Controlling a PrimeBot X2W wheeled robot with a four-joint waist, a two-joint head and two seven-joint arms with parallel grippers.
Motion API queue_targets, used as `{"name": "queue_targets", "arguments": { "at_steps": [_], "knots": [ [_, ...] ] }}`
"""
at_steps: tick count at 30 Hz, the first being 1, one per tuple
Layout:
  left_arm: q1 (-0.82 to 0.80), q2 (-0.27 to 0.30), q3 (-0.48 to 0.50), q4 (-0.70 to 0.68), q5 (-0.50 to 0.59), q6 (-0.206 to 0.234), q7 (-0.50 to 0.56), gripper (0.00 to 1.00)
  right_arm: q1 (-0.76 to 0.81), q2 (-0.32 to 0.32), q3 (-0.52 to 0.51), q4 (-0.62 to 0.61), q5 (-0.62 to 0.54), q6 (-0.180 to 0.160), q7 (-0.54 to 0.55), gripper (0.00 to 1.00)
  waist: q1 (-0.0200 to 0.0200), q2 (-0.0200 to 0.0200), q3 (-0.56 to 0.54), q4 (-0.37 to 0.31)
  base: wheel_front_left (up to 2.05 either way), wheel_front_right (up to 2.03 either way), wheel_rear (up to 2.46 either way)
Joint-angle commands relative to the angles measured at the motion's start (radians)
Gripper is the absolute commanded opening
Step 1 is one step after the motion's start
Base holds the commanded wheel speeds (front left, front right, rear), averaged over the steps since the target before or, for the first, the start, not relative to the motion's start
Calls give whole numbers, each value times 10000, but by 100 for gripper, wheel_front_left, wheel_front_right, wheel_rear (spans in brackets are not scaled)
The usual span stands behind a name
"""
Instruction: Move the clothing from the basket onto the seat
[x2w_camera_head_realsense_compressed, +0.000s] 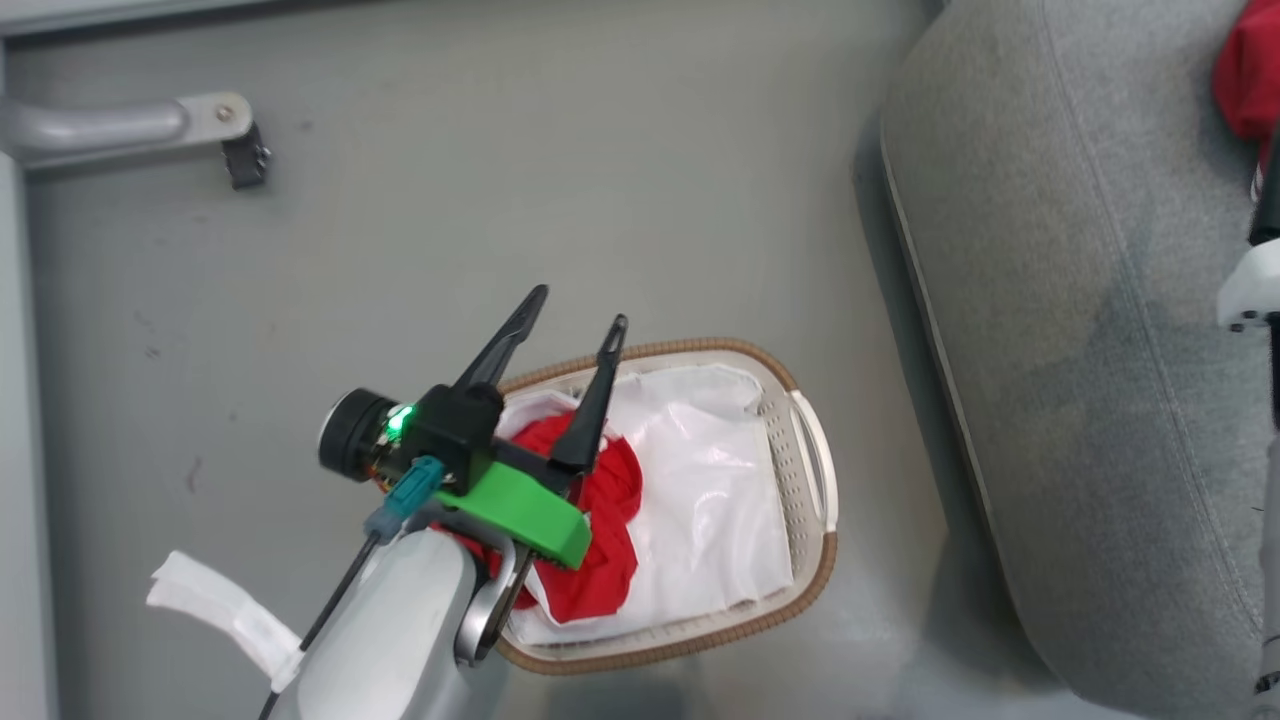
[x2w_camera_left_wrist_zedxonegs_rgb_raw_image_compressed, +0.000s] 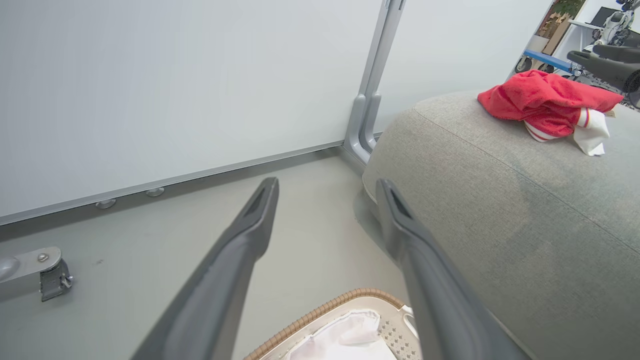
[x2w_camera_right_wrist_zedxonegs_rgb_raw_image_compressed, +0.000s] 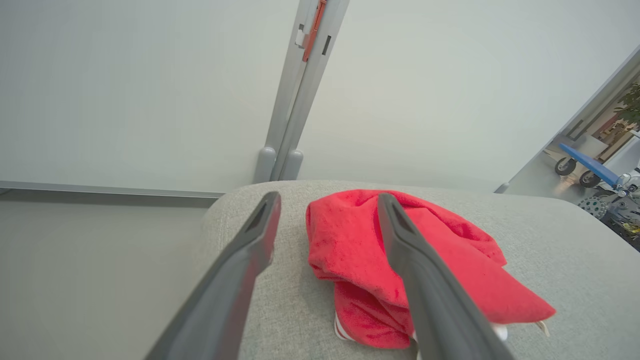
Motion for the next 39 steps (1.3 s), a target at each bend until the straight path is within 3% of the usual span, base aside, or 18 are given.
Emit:
{"name": "queue_targets", "arguments": {
  "at_steps": [1, 16, 23, 29, 39],
  "knots": [
    [297, -37, 246, -58, -7, 41, -34, 100, 86, 101, 178, -43, 196, -10, -3, 100, 1, 79, -1341, 613, 0, 0, 0],
    [2656, -478, 3474, 32, 53, 177, -21, 100, 1797, 1450, 2276, -263, 1767, -10, -3, 100, 1, 79, -3231, 1350, 0, 0, 0],
    [3629, -558, 4560, 97, -68, 92, -22, 100, 3240, 1476, 3787, -432, 3982, -10, -3, 100, 1, 79, -3770, 1311, 0, 0, 0],
    [4181, -576, 4802, 70, 46, -9, -23, 100, 4397, 1483, 4751, -912, 4651, -10, -3, 100, 1, 79, -4103, 1195, 0, 0, 0],
    [4599, -587, 4649, -21, -302, 91, -22, 100, 5270, 1489, 4934, -1335, 4697, -10, -3, 100, 1, 79, -4265, 1046, 0, 0, 0]
  ]
}}
